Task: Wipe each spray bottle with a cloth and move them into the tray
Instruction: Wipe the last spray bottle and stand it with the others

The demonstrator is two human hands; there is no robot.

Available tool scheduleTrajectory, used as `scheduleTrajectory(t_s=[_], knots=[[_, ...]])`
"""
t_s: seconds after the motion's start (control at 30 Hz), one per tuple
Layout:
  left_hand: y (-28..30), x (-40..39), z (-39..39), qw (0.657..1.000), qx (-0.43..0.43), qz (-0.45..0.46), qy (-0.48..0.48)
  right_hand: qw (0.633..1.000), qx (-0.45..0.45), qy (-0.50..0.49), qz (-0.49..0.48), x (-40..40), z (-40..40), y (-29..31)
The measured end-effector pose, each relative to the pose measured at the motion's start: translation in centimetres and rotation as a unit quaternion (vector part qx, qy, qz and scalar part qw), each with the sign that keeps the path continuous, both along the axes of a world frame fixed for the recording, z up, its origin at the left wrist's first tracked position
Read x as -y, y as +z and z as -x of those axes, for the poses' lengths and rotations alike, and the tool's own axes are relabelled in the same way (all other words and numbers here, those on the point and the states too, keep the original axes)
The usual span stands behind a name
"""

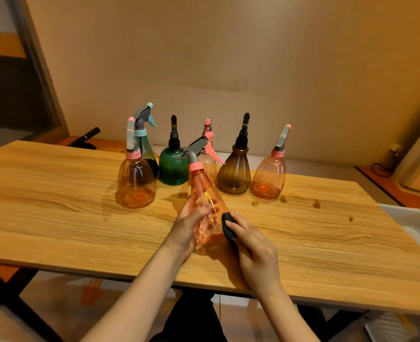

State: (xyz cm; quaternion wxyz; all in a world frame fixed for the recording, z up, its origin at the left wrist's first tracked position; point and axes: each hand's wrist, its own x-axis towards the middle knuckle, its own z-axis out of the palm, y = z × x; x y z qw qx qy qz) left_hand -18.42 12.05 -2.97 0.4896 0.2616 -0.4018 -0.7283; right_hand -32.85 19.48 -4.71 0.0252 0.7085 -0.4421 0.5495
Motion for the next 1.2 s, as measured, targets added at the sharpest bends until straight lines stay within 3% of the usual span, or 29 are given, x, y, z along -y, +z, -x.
scheduleTrajectory(t_s=[0.27, 0.93, 1.2], knots=[[-0.9, 0.1, 0.4, 0.989, 0.129, 0.065, -0.025, 0.999, 0.041, -0.013, -0.009, 0.3, 0.4, 0.1], [-0.9, 0.2, 0.4, 0.982, 0.136, 0.123, -0.048, 0.996, 0.081, -0.048, 0.012, 3.4, -1.0, 3.3], [-0.7, 0.1, 0.4, 0.983, 0.133, 0.117, -0.047, 0.981, 0.181, -0.003, -0.064, 3.0, -1.0, 3.7]])
